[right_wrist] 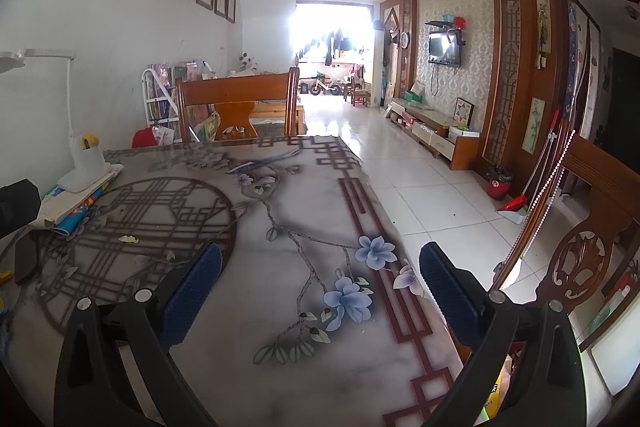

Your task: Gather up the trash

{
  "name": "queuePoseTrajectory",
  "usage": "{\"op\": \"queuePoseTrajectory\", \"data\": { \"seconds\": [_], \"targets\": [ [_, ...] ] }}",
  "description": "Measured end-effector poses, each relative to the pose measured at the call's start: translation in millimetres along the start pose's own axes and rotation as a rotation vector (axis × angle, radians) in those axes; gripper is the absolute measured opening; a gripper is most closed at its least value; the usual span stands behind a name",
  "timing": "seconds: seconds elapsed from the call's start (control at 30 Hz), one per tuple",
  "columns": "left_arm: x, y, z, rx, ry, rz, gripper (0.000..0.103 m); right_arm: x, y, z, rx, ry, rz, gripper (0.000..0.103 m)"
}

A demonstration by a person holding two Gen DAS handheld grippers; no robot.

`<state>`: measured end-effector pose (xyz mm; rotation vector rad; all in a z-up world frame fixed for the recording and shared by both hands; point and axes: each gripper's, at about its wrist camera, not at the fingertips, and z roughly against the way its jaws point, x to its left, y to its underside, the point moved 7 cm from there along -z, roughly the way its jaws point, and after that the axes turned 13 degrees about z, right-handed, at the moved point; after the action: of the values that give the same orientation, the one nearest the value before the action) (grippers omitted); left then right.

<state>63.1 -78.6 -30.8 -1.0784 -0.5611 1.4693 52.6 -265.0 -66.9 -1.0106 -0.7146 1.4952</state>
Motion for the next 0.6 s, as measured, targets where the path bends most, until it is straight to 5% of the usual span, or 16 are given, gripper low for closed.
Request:
{"op": "queuePoseTrajectory", "data": {
  "seconds": [0.6],
  "targets": [
    [0.3, 4.2, -1.2, 0.036, 0.009, -0.008, 0.098, 18.1, 10.3, -16.5, 0.065, -0.059, 0.037, 0.095]
  ]
}}
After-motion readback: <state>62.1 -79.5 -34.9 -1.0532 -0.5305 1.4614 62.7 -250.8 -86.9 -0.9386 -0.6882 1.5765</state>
